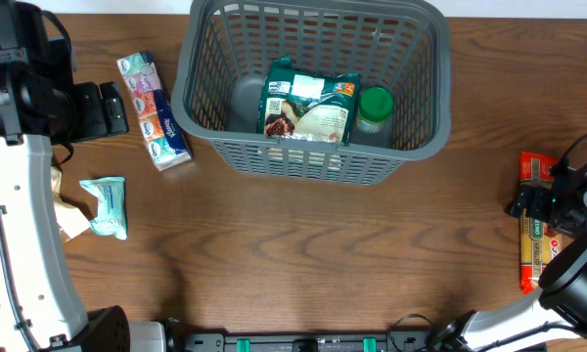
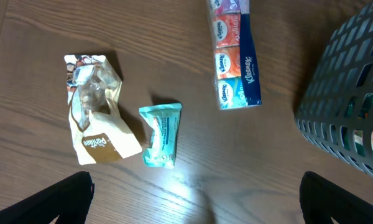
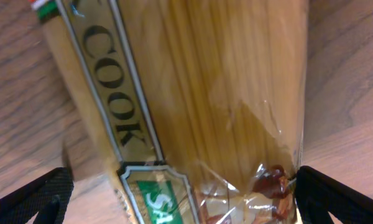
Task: Pack container
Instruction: 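Grasp the red-labelled spaghetti pack with the right gripper and lift, then lower the spaghetti pack flat into the basket and release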
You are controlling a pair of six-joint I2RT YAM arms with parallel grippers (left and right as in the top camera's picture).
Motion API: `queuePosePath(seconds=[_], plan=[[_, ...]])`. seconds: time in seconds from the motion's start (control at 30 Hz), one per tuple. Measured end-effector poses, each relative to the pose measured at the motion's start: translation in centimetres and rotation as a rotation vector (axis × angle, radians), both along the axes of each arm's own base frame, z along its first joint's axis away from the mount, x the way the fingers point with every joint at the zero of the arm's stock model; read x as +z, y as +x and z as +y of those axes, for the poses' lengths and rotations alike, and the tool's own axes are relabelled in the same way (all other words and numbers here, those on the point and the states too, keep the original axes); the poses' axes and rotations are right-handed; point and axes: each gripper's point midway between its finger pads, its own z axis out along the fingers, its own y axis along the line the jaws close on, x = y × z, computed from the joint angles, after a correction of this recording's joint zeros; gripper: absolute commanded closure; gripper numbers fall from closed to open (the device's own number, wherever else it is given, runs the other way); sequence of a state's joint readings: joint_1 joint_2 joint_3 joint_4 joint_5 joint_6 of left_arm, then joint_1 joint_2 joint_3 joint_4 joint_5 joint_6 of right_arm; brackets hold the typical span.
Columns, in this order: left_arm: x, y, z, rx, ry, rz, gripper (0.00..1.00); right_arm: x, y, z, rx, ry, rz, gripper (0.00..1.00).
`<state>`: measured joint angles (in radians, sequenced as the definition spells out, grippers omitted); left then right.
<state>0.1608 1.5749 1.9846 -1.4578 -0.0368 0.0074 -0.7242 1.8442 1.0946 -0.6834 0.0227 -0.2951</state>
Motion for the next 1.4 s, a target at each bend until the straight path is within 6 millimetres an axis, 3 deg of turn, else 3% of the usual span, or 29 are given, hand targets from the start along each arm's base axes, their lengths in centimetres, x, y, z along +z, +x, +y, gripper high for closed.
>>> queuePosePath(seconds=[0.03, 0.1, 0.27, 0.7, 0.87, 0.97, 1.03, 1.13, 1.3, 1.4], plan=[[0.0, 0.0, 0.0, 0.000, 0.000, 0.000, 0.01, -0.1, 0.0, 0.0, 0.000, -0.001, -0.003, 0.11], [0.0, 0.0, 0.0, -0.001, 0.000, 0.000, 0.01, -0.1, -0.1, -0.2, 0.003, -0.011, -0.008, 0.32], [0.0, 0.0, 0.0, 0.000, 0.000, 0.000, 0.01, 0.2, -0.2, -0.4, 0.001, -0.023, -0.013, 0.99], [0.0, 0.0, 0.0, -0.001, 0.000, 0.000, 0.01, 1.2, 1.1, -0.3, -0.050, -0.015, -0.090, 0.99], [0.0, 0.0, 0.0, -0.004, 0.001, 0.001, 0.01, 1.8, 2.6, 1.5, -0.057, 0.052, -0.124, 0.99], [0.0, 0.0, 0.0, -0.011, 0.005, 0.002, 0.01, 3.1, 4.3, 3.3, -0.050, 0.099, -0.140, 0.99], [0.0, 0.0, 0.0, -0.014, 0.005, 0.002, 0.01, 5.0, 5.9, 4.1, -0.039, 0.106, -0.158, 0.99], [0.0, 0.0, 0.0, -0.015, 0.006, 0.002, 0.01, 10.1, 8.9, 5.1, 0.002, 0.087, -0.223, 0.99], [0.0, 0.0, 0.0, -0.017, 0.006, 0.003, 0.01, 23.1, 14.0, 8.2, 0.133, -0.005, -0.446, 0.99], [0.0, 0.0, -0.1, -0.018, 0.004, 0.002, 0.01, 31.3, 15.7, 11.8, 0.257, -0.067, -0.607, 0.99]])
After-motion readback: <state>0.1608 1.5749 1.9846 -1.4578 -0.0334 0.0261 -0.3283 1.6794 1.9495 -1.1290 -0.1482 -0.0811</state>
